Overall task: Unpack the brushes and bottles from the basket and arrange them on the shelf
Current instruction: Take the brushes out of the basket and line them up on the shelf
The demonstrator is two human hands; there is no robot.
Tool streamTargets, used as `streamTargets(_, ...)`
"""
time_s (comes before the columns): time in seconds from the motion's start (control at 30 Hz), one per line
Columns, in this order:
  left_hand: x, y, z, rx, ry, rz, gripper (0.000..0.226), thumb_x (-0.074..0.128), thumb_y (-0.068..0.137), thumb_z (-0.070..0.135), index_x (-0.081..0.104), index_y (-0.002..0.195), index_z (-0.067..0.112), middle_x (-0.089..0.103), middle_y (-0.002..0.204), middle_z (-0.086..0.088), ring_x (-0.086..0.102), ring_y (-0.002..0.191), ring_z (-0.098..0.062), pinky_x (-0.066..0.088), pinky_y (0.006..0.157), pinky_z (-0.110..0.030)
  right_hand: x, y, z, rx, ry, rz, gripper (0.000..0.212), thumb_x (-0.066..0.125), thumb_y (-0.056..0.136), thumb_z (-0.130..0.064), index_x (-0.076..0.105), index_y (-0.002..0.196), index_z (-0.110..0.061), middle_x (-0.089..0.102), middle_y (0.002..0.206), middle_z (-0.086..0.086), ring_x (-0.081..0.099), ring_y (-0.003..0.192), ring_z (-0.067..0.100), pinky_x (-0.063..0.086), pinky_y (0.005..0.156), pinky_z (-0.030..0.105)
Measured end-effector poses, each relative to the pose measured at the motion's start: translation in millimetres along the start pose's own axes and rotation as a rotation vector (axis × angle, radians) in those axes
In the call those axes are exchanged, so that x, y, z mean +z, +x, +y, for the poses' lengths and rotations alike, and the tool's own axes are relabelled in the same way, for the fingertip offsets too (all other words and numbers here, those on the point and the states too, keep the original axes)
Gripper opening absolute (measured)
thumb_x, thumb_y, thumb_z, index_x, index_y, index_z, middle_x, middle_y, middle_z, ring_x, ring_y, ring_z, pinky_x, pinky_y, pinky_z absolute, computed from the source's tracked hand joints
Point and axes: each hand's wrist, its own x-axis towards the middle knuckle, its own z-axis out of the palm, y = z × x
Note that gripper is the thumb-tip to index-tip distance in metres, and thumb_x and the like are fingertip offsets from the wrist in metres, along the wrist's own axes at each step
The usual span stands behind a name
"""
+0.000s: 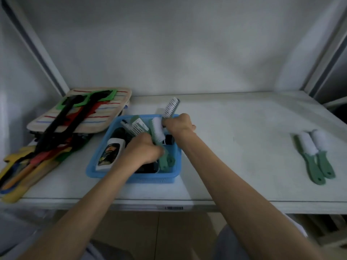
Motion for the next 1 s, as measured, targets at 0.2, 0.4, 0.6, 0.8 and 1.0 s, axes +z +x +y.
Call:
streamTargets(0.2, -47.6, -7.4, 14.0, -0.002, -0.298, 0.078, 0.017, 0.066, 0.091, 0.028, 0.062, 0.09, 0.011, 0.057, 0.071, -0.003, 0.052, 0.065, -0.015, 0.043, 0.06, -0.028, -37.7, -17.4, -10.1, -0.197, 0.214, 0.181, 0.031, 0.053, 0.089, -0.022, 0.051, 0.059, -0.015, 0.064, 0.082, 0.016, 0.059, 0.1, 0.04, 0.051, 0.082, 0.045)
streamTargets(0.4, 12.3, -22.7, 88.3, 0.162, -0.607, 0.152, 0.023, 0.066, 0.088, 0.029, 0.07, 0.074, 0.011, 0.06, 0.061, -0.005, 0.053, 0.054, -0.019, 0.045, 0.059, -0.027, -154.5, -10.1, 18.9, -0.265, -0.174, 0.316, 0.024, 0.054, 0.091, -0.018, 0.066, 0.102, 0.0, 0.068, 0.107, 0.024, 0.063, 0.102, 0.037, 0.047, 0.076, 0.032)
streamTargets(0.6, 139.7, -52.6, 166.1, 0.156, -0.513, -0.181, 0.026, 0.064, 0.089, 0.03, 0.068, 0.087, 0.004, 0.069, 0.07, -0.009, 0.059, 0.043, -0.012, 0.042, 0.038, -0.015, -237.4, -15.1, 88.1, 0.04, -0.467, 0.304, 0.037, 0.06, 0.084, -0.02, 0.061, 0.107, 0.008, 0.067, 0.108, 0.027, 0.066, 0.098, 0.039, 0.05, 0.072, 0.037)
streamTargets(0.8, 193.2, -49.1, 189.7, 0.198, -0.406, -0.211, 0.029, 0.065, 0.089, 0.029, 0.067, 0.1, 0.002, 0.074, 0.091, -0.014, 0.067, 0.054, -0.017, 0.054, 0.047, -0.023, -268.9, -33.5, 120.7, 0.125, -0.516, 0.349, 0.046, 0.068, 0.085, -0.024, 0.051, 0.118, 0.002, 0.061, 0.117, 0.023, 0.06, 0.109, 0.038, 0.045, 0.077, 0.034)
streamTargets(1.0, 210.0, -45.8, 199.3, 0.331, -0.3, -0.072, 0.031, 0.063, 0.089, 0.035, 0.068, 0.098, 0.006, 0.072, 0.099, -0.013, 0.068, 0.088, -0.031, 0.052, 0.065, -0.032, -270.3, -22.3, 131.2, 0.123, -0.563, 0.371, 0.048, 0.07, 0.082, -0.019, 0.048, 0.121, -0.002, 0.058, 0.122, 0.018, 0.059, 0.113, 0.037, 0.05, 0.09, 0.041)
